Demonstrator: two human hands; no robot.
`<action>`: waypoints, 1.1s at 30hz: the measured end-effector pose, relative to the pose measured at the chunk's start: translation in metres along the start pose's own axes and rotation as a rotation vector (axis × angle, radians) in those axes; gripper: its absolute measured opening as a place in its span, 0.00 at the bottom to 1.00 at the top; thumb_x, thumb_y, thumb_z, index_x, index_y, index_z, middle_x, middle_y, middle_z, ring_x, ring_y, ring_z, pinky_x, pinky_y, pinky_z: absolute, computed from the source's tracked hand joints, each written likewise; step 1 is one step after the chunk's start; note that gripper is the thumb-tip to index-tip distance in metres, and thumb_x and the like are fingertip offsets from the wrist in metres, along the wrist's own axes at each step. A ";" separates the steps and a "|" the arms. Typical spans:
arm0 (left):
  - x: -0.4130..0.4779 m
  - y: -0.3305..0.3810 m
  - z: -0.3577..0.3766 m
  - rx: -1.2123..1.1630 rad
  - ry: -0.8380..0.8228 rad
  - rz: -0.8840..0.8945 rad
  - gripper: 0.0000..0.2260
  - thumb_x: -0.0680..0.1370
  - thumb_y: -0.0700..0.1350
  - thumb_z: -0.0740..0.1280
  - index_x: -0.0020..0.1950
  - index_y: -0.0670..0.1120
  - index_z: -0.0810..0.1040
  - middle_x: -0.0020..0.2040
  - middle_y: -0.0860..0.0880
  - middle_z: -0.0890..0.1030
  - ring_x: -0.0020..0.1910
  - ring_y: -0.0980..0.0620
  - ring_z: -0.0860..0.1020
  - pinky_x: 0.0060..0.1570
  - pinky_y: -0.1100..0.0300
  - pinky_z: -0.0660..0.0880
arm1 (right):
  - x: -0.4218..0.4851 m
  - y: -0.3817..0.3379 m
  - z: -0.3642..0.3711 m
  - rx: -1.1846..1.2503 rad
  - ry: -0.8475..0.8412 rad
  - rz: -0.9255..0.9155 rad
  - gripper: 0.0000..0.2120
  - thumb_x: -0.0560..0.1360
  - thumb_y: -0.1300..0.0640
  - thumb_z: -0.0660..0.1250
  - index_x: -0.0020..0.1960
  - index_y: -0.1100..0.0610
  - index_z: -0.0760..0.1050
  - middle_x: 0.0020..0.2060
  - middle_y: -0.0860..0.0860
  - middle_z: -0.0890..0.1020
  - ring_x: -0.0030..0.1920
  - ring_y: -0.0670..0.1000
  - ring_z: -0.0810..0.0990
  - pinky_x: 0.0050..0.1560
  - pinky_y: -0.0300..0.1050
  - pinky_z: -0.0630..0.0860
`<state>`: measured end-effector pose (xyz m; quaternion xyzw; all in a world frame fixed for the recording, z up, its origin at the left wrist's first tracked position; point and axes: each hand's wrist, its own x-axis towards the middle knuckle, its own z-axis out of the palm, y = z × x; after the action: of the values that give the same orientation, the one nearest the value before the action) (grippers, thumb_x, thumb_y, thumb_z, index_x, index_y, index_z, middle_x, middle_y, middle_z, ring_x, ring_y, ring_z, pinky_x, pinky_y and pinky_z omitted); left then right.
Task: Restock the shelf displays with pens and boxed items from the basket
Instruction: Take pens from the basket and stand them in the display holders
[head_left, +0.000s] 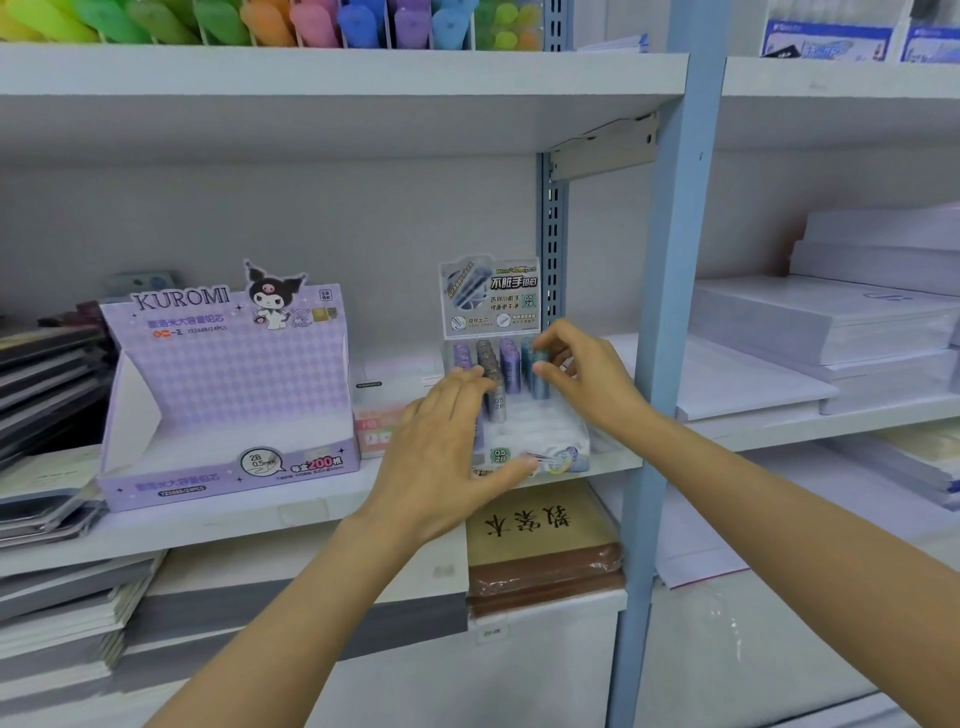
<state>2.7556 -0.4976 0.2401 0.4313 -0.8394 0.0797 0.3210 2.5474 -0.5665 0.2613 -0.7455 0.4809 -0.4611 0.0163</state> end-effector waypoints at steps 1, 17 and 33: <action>0.001 -0.001 0.001 0.029 -0.006 0.006 0.37 0.71 0.69 0.65 0.73 0.50 0.62 0.76 0.52 0.62 0.76 0.53 0.57 0.71 0.55 0.58 | -0.001 0.001 0.002 -0.014 -0.002 0.002 0.07 0.76 0.63 0.68 0.53 0.57 0.76 0.46 0.53 0.79 0.45 0.51 0.77 0.50 0.52 0.77; -0.005 -0.011 0.014 0.271 0.089 -0.175 0.56 0.62 0.83 0.48 0.80 0.49 0.48 0.80 0.42 0.42 0.77 0.45 0.34 0.73 0.42 0.34 | -0.053 -0.021 -0.013 -0.001 -0.391 -0.037 0.19 0.74 0.46 0.70 0.63 0.51 0.76 0.62 0.48 0.75 0.65 0.46 0.71 0.64 0.39 0.65; -0.065 -0.021 0.006 0.135 0.335 0.039 0.24 0.75 0.53 0.67 0.67 0.43 0.72 0.69 0.41 0.71 0.68 0.42 0.68 0.65 0.49 0.63 | -0.084 -0.037 0.026 -0.016 0.059 -0.278 0.17 0.76 0.58 0.68 0.64 0.57 0.74 0.64 0.53 0.75 0.67 0.53 0.69 0.68 0.51 0.63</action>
<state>2.7965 -0.4696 0.1930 0.4162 -0.7751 0.2129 0.4251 2.5817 -0.4960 0.2071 -0.7912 0.3770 -0.4768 -0.0678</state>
